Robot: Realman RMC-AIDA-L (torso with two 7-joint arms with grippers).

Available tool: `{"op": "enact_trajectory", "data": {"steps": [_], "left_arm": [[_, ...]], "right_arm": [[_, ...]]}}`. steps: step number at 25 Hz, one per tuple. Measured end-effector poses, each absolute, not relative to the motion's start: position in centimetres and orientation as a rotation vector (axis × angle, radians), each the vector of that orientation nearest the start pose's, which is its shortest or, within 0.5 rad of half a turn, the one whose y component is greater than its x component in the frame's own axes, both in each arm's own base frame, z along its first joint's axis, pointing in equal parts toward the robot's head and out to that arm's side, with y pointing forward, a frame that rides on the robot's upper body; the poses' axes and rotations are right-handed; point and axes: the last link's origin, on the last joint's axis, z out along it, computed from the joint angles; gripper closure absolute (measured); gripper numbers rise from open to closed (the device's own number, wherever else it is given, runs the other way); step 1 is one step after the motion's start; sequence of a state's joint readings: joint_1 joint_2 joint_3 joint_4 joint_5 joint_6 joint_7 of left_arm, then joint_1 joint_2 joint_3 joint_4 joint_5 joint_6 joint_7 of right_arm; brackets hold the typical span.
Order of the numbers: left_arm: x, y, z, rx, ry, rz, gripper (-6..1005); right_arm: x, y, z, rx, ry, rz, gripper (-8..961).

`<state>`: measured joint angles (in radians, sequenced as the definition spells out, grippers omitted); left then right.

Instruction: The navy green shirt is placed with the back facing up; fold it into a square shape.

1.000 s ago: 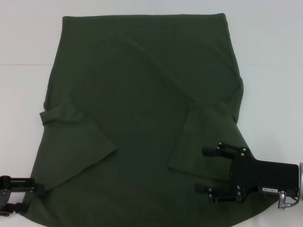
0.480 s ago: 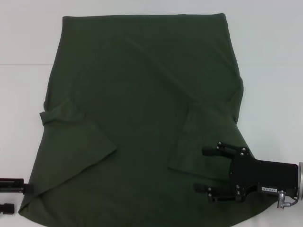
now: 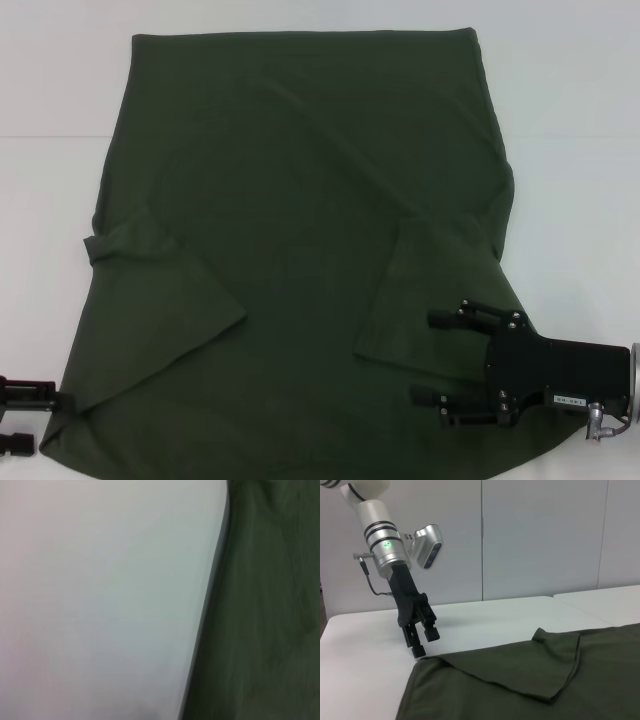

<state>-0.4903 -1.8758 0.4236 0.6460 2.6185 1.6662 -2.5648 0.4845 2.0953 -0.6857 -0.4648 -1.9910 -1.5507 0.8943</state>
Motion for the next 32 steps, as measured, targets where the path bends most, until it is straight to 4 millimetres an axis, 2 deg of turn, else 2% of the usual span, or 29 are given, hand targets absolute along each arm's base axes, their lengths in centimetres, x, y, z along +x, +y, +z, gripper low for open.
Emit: {"op": "enact_trajectory", "data": {"steps": [32], "left_arm": [[-36.92,28.60,7.23,2.106,2.573,0.182,122]], "right_arm": [[27.93,29.35,-3.95,-2.761,0.236,0.713,9]]}}
